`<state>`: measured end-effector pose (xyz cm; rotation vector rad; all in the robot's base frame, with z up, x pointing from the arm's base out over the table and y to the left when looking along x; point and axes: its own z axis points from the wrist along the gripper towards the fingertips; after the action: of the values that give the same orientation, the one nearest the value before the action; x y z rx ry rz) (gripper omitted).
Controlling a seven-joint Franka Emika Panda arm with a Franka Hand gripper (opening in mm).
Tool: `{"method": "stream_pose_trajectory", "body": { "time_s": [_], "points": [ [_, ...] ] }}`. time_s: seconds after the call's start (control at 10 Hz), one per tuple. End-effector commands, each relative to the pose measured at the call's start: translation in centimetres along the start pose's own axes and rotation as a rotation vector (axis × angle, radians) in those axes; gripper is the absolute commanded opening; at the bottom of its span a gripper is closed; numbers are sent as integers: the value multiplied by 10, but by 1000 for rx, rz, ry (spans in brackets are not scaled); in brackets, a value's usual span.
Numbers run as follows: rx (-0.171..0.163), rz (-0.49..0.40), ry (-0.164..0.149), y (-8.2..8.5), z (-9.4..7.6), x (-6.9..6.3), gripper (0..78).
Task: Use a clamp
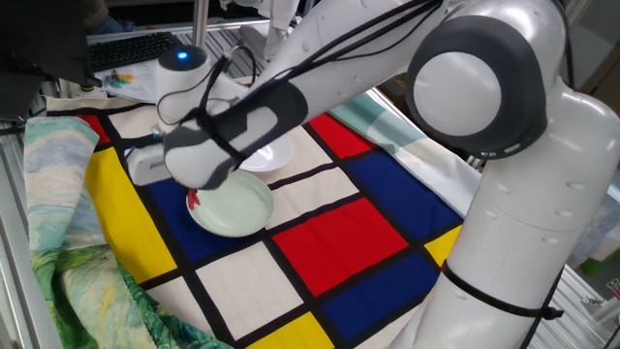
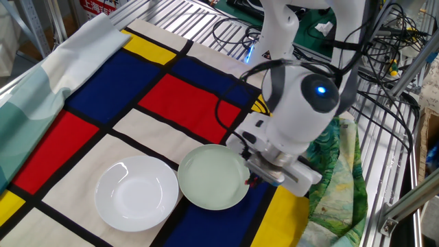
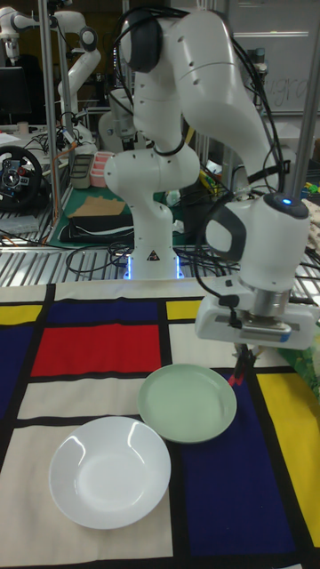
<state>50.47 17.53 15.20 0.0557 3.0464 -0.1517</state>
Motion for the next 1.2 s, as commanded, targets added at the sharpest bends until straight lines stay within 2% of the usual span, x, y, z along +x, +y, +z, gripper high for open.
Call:
{"method": "stream_pose_trajectory", "body": {
  "time_s": [0.1,0.3,0.6,0.7,0.9,1.2],
  "points": [
    [-69,32,12,-28,-6,-24,12],
    [-72,30,13,-41,-5,-32,12],
    [-77,15,26,-72,-2,-48,12],
    [-78,14,27,-75,-2,-49,12],
    [-91,31,37,-95,-2,-52,12],
    [-93,51,42,-113,1,-52,12]
  ]
}}
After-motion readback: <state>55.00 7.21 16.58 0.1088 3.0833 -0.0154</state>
